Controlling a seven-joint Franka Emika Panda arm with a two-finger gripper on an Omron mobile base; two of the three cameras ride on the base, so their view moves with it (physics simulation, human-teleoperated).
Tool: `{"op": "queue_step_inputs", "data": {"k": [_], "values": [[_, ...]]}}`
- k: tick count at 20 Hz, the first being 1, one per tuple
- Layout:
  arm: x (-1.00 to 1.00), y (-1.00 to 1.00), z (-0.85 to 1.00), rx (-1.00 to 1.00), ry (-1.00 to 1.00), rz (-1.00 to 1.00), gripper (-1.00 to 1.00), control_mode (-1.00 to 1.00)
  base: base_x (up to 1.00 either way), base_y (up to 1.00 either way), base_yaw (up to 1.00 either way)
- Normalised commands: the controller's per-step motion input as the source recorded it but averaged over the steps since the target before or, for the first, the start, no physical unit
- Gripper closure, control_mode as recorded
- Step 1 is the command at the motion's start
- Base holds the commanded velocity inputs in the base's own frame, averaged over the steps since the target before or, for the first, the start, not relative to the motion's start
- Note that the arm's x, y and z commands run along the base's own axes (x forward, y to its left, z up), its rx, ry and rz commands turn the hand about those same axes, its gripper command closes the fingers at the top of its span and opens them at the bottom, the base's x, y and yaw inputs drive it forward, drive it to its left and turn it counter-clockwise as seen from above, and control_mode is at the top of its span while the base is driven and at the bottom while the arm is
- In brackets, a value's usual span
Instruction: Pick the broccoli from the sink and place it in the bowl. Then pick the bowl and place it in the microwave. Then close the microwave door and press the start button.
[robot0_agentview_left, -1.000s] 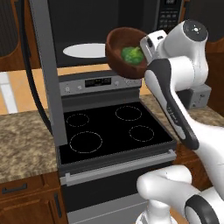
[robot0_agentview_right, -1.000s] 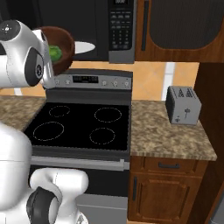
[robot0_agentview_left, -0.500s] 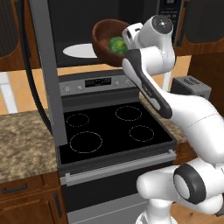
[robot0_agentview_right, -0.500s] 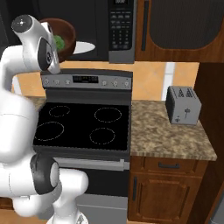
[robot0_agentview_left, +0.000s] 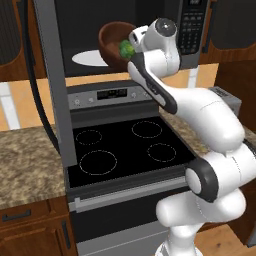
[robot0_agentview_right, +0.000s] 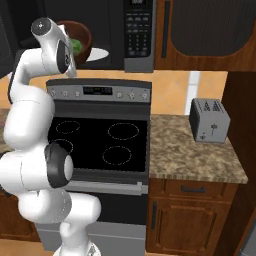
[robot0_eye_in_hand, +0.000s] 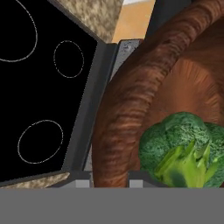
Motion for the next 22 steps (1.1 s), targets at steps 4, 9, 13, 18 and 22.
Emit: {"op": "queue_step_inputs", "data": {"k": [4,9,13,18,22], "values": [[0.99,0.23,0.01,-0.01,0.03,0.00,1.00,-1.00,0.00,0.00,0.00],[0.88,0.10,0.02,-0.04,0.01,0.01,1.00,-1.00,0.00,0.00,0.00],[0.28,0.09,-0.02,-0.08,0.00,0.05,-1.00,-1.00,0.00,0.00,0.00],[0.13,0.18,-0.27,-0.09,-0.01,0.03,-1.00,-1.00,0.00,0.00,0.00],[-0.12,0.00,-0.20,-0.06,-0.11,0.01,-1.00,-1.00,0.00,0.00,0.00]]}}
